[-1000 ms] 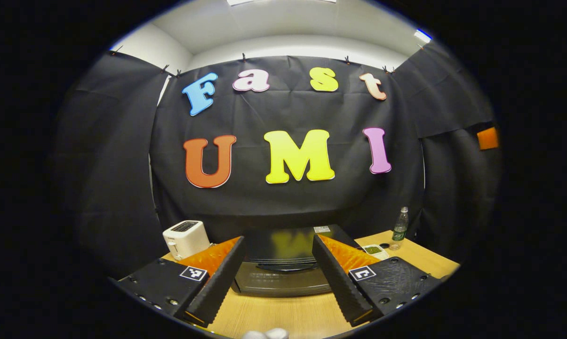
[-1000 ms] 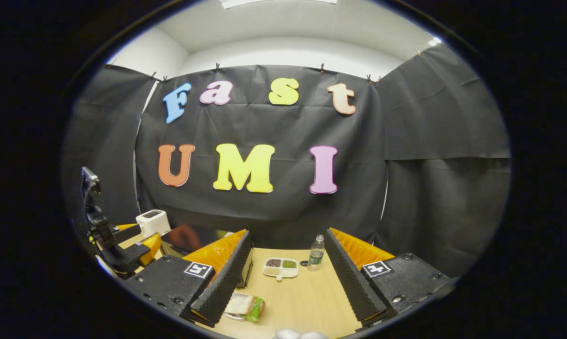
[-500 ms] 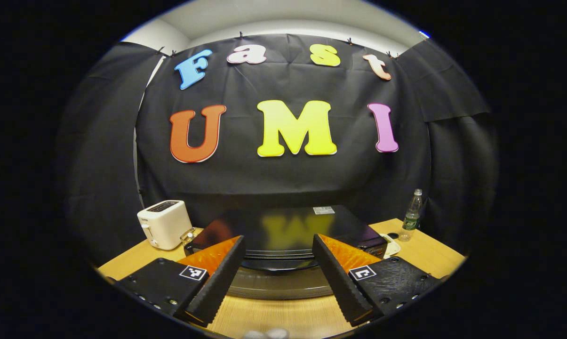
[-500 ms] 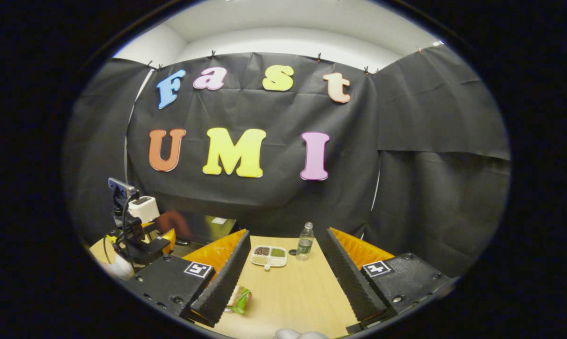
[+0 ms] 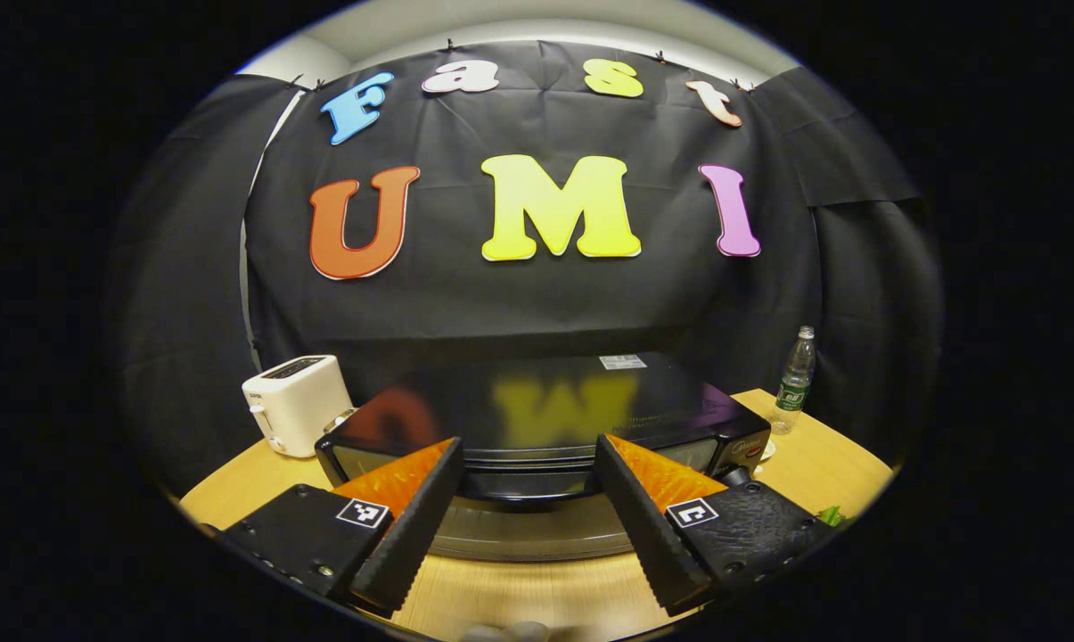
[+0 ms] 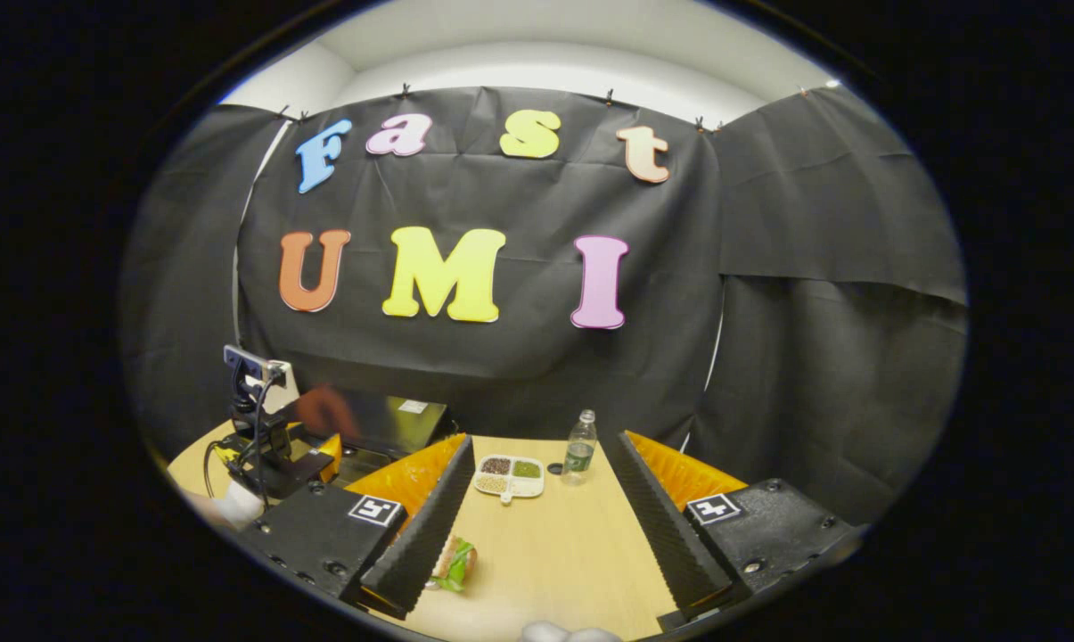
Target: Open the electric oven with the left hand, put the food in, and close the electric oven.
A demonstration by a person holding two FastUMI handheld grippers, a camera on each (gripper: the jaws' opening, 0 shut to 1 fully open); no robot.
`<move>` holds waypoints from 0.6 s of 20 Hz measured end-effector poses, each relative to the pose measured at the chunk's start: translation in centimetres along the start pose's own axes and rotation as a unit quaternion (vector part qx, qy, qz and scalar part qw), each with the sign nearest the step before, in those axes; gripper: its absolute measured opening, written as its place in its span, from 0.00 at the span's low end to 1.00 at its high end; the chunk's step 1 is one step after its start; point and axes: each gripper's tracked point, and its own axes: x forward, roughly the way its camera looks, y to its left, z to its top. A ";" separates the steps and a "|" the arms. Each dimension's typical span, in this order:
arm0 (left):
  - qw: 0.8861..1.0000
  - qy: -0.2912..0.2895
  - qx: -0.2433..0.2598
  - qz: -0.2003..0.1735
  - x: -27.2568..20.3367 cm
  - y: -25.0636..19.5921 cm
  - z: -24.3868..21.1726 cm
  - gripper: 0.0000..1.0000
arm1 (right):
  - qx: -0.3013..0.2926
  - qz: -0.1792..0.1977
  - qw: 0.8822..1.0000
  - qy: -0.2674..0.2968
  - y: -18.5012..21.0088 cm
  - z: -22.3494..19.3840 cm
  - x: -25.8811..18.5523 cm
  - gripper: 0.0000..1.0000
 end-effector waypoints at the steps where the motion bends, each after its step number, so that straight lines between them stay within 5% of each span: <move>1: 1.000 -0.001 -0.002 0.000 -0.2 0.1 -0.1 0.98 | 0.001 0.002 1.000 0.000 0.1 0.0 0.0 1.00; 3: 1.000 0.003 -0.003 -0.001 -0.7 0.0 -0.3 0.98 | 0.003 0.001 1.000 -0.001 0.2 -0.1 0.2 1.00; 4: 1.000 0.004 -0.002 -0.001 -1.0 0.0 -0.4 0.91 | 0.004 0.003 1.000 0.000 0.4 -0.2 0.2 0.96; 5: 1.000 0.005 -0.002 -0.003 -1.4 0.0 -0.5 0.98 | 0.004 0.005 1.000 0.000 0.6 -0.3 0.2 0.96; 8: 1.000 0.010 -0.002 -0.004 -3.2 -0.1 -1.2 0.98 | 0.005 0.012 1.000 0.002 1.1 -0.7 0.1 0.96; 9: 1.000 0.013 -0.002 -0.004 -3.8 -0.1 -1.6 0.91 | 0.006 0.013 1.000 0.003 1.3 -0.9 0.0 0.96; 12: 1.000 0.021 -0.003 -0.005 -5.7 -0.2 -2.8 0.98 | 0.009 0.021 1.000 0.006 1.8 -1.4 -0.1 1.00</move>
